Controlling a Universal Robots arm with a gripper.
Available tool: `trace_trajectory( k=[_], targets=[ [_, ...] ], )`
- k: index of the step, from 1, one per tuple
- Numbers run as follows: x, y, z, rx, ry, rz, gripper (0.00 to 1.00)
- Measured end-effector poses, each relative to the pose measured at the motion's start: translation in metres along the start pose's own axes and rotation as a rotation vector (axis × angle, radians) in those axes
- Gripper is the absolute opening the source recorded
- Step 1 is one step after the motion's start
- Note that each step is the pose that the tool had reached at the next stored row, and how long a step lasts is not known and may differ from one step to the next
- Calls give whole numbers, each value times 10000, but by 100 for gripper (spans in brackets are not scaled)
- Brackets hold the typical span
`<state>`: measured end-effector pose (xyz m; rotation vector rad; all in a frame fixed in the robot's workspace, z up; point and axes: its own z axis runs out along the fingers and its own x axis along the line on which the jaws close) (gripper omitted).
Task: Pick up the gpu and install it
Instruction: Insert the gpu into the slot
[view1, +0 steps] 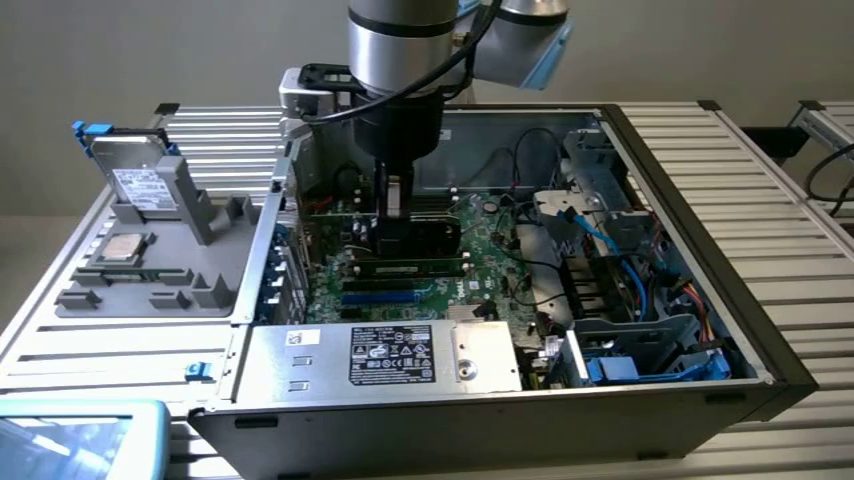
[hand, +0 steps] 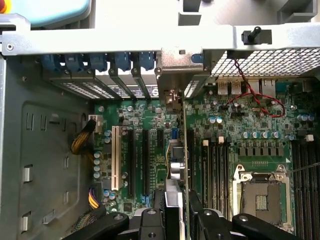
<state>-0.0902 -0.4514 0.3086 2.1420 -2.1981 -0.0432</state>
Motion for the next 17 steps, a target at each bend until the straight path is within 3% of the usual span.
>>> trace_trajectory(
  k=[13,17],
  targets=[
    [21,10,214,5,-63,2,30],
    [26,23,286,3,-107,0,30]
  ],
)
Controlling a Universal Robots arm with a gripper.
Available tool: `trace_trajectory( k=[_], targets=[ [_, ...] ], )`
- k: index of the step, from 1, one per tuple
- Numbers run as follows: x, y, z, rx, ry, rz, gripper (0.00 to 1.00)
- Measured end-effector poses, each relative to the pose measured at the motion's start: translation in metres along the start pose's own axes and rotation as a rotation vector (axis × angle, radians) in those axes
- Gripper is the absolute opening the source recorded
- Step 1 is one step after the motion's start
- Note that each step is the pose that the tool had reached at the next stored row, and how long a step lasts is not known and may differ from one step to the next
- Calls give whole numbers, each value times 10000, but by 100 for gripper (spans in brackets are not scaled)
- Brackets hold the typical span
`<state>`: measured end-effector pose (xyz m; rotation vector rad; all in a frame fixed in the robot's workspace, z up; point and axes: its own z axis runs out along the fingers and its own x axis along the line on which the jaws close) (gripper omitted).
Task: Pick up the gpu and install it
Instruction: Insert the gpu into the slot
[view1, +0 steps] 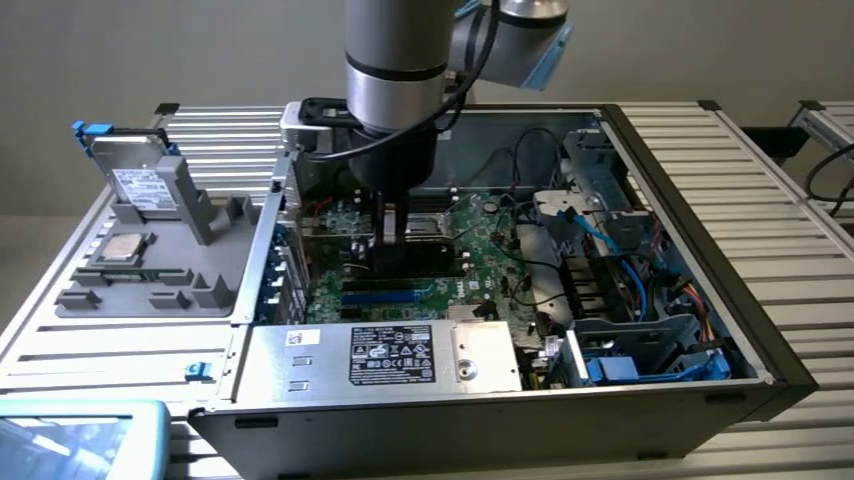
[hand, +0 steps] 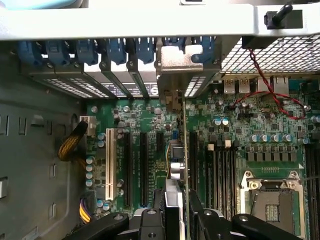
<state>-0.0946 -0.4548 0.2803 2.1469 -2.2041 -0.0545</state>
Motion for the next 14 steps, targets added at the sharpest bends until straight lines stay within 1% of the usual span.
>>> trace_trajectory(
  k=[7,12,14],
  targets=[
    [21,20,121,-3,-95,-1,30],
    [49,27,193,-4,-217,-3,30],
    [53,33,214,-6,-253,0,30]
  ],
)
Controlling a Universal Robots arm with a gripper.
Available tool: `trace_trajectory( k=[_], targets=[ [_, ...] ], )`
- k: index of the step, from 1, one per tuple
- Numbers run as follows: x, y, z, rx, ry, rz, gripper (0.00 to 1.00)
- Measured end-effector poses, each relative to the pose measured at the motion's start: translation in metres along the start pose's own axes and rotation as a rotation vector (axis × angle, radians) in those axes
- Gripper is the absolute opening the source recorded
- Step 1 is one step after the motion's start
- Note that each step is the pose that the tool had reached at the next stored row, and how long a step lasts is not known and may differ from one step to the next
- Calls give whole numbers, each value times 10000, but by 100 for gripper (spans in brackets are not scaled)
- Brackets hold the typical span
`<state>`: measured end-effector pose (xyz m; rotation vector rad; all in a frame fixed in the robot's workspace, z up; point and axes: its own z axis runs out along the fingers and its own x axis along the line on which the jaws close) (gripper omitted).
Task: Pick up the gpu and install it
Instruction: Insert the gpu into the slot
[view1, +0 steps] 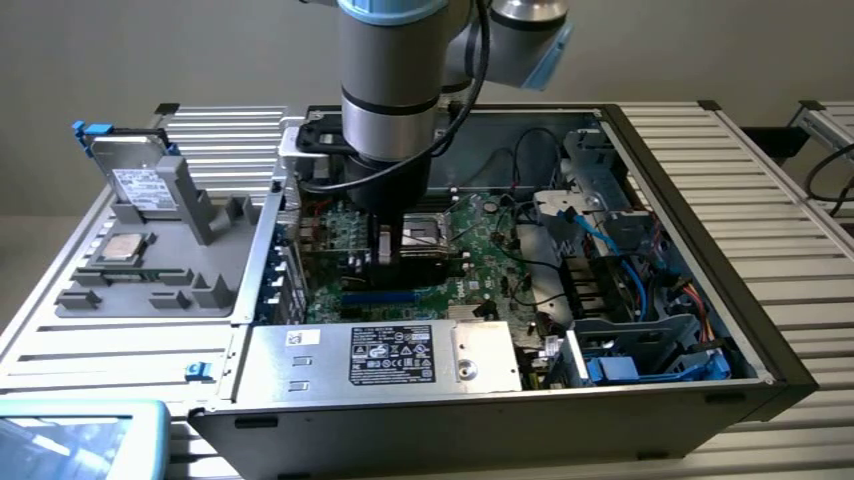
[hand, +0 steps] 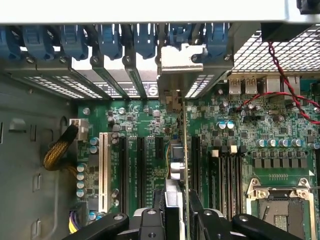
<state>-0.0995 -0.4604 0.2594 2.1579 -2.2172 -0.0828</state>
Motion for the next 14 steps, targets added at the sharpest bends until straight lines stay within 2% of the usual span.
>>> trace_trajectory(
  k=[8,14],
  targets=[
    [11,16,94,-2,-99,24,30],
    [16,55,120,-5,-225,54,30]
  ],
)
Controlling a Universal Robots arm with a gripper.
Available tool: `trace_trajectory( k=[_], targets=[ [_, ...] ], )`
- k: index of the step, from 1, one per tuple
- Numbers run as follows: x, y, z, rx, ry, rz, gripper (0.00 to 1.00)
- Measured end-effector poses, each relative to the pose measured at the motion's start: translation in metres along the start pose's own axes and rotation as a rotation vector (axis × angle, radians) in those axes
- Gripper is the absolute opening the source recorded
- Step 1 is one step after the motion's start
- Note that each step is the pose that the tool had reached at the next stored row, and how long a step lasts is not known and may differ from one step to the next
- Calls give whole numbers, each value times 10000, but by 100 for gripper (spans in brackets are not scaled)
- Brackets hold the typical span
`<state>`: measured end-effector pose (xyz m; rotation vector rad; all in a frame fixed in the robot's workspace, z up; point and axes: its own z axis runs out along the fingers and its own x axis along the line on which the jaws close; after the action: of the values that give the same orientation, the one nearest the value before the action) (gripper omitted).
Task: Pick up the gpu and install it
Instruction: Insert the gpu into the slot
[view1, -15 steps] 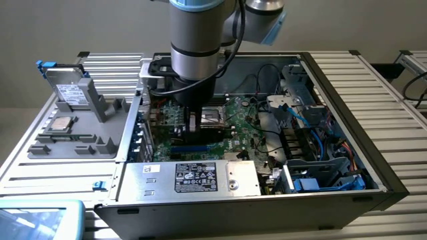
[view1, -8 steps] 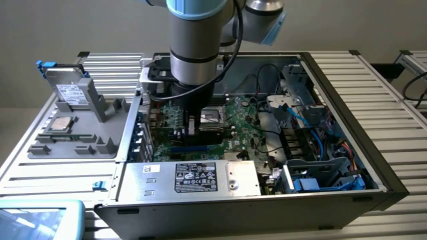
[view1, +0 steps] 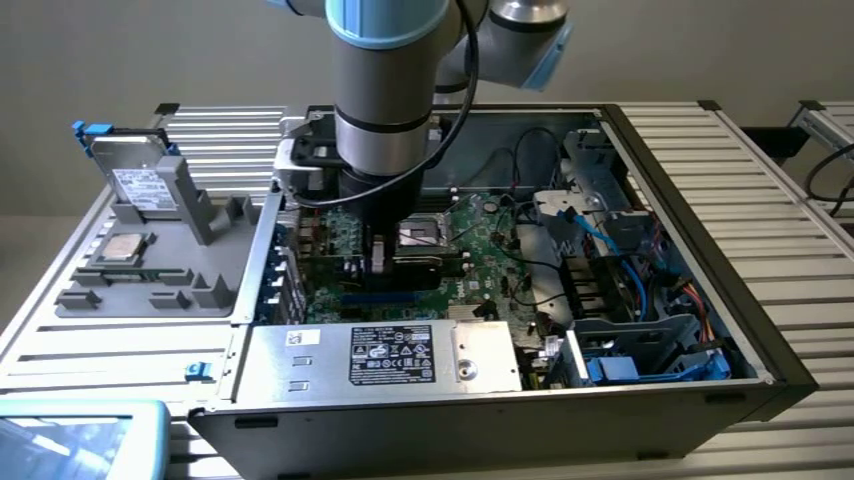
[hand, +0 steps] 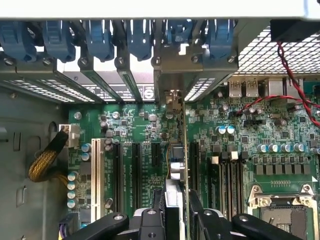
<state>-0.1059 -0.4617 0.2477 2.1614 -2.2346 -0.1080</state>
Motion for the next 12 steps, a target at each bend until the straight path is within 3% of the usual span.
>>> trace_trajectory(
  k=[12],
  targets=[
    [2,15,38,-6,-220,192,30]
  ],
)
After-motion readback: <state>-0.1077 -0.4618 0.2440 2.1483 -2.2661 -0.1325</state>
